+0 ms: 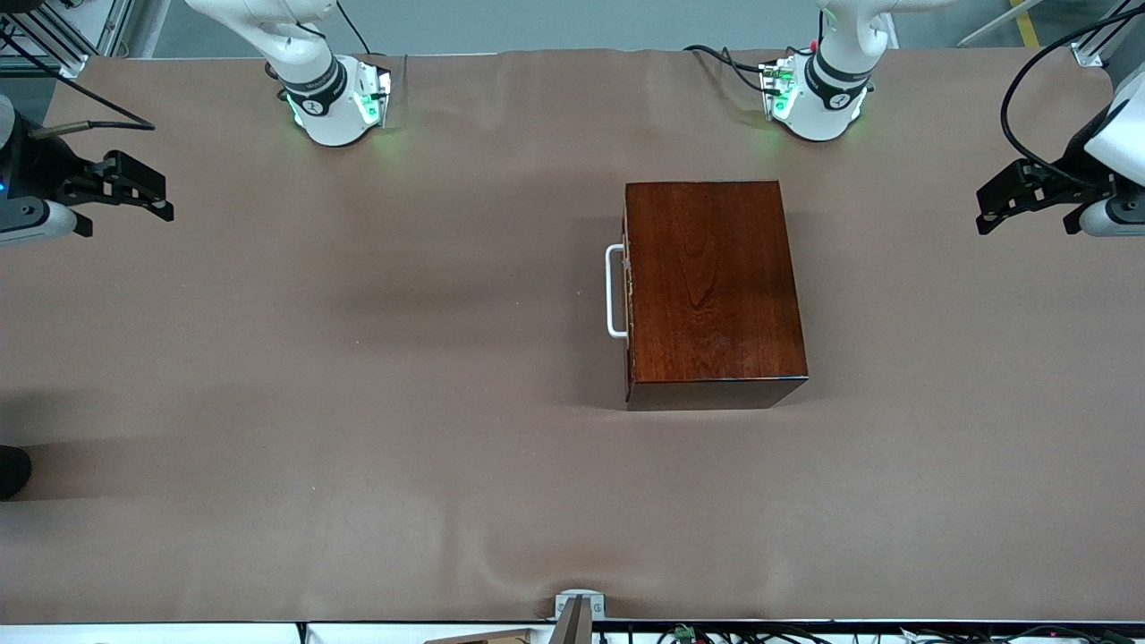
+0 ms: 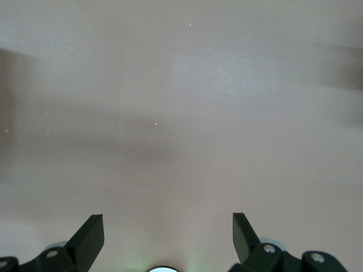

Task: Open drawer, take yellow block, close drawer
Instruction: 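Move the left gripper toward the white drawer handle of the wooden box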

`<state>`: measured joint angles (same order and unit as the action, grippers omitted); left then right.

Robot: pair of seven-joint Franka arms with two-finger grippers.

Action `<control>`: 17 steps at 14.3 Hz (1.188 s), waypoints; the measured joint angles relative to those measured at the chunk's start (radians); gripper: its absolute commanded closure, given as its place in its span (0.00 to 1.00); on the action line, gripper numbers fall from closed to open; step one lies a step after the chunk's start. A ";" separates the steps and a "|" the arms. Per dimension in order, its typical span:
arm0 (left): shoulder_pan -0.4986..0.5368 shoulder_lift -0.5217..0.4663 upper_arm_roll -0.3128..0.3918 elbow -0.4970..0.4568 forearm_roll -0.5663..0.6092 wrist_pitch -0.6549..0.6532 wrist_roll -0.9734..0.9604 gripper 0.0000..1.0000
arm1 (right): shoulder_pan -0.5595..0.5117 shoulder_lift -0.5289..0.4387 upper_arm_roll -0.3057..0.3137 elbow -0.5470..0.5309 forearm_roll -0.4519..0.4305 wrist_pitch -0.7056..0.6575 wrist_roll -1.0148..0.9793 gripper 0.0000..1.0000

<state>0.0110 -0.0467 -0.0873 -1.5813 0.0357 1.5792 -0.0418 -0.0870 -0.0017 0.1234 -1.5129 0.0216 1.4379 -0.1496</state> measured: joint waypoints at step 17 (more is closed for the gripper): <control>-0.058 0.030 -0.150 0.019 -0.015 -0.016 -0.143 0.00 | 0.000 0.000 0.000 0.000 0.000 0.000 0.000 0.00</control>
<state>-0.0466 -0.0172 -0.2370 -1.5626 0.0212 1.5632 -0.1845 -0.0873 -0.0017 0.1235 -1.5129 0.0216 1.4378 -0.1492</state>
